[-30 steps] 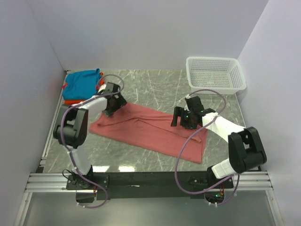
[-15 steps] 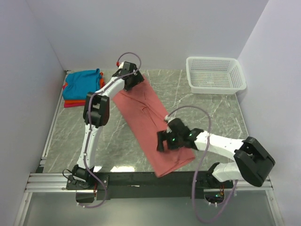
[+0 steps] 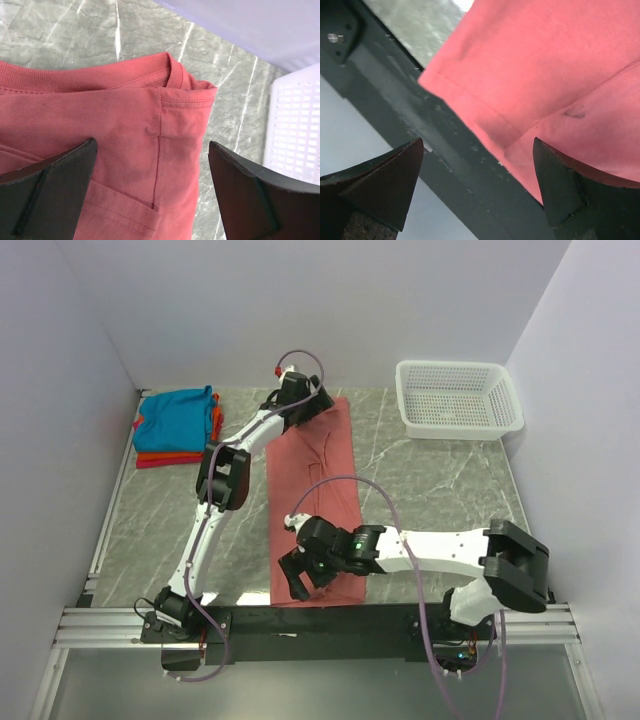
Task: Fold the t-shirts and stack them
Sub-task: Fold the tshirt
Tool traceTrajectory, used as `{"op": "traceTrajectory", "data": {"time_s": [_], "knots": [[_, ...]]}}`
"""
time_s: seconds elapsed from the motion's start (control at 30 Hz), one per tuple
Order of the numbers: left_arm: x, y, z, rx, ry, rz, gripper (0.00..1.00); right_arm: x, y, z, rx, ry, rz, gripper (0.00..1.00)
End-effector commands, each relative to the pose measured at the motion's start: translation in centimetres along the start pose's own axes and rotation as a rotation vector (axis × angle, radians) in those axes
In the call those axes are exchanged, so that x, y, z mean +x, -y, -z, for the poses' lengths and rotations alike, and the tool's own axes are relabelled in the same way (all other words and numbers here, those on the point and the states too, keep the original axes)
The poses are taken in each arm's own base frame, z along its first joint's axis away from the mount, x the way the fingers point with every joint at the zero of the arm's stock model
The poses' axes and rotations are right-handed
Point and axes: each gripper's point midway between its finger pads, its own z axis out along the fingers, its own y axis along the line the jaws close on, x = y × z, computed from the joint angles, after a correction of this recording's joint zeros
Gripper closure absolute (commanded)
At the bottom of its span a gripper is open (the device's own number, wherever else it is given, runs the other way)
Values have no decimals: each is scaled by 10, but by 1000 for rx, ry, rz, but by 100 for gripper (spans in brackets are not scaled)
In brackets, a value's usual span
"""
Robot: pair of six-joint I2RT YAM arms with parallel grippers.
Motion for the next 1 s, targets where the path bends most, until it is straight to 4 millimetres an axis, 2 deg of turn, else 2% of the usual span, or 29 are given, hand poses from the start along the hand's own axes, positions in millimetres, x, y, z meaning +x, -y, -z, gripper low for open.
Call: {"op": "traceTrajectory", "data": {"time_s": [0.0, 0.03, 0.13, 0.27, 0.37, 0.4, 0.43, 0.5, 0.57, 0.6, 0.67, 0.7, 0.73, 0.83, 0.93, 0.97], "knots": [[-1, 4, -4, 51, -3, 16, 1, -7, -5, 23, 20, 60, 45, 4], [-8, 13, 0, 71, 9, 13, 1, -9, -7, 30, 5, 82, 32, 4], [-25, 31, 11, 103, 45, -2, 0, 8, 3, 36, 18, 66, 43, 7], [-26, 37, 18, 120, 53, -35, 0, 43, 34, 30, 105, -14, 48, 13], [-16, 29, 15, 104, 26, -43, 0, 59, 51, 26, 167, -67, 56, 18], [-14, 27, 15, 106, 24, -43, 1, 60, 63, 26, 229, -62, 54, 21], [-3, 18, 14, 90, 5, -46, 1, 64, 67, 24, 242, -77, 55, 23], [6, 10, 9, 71, -5, -61, 1, 70, 78, 23, 295, -89, 38, 29], [9, 4, 6, 50, -17, -69, 0, 75, 85, 24, 326, -96, 26, 30], [10, 3, 5, 41, -21, -74, 1, 79, 88, 25, 339, -102, 15, 39], [15, -4, 1, 26, -27, -72, 1, 85, 87, 24, 325, -108, -5, 46], [16, -9, -1, 15, -20, -72, 0, 84, 85, 23, 307, -94, -22, 59], [16, -10, -2, 12, -17, -73, 0, 87, 81, 22, 285, -103, -27, 66], [15, -13, -5, -2, -11, -85, 1, 97, 81, 22, 281, -116, -46, 77], [12, -14, -6, -12, 3, -96, 1, 102, 81, 26, 294, -116, -67, 98], [13, -16, -6, -13, 1, -102, 1, 104, 81, 27, 293, -118, -69, 100]]}}
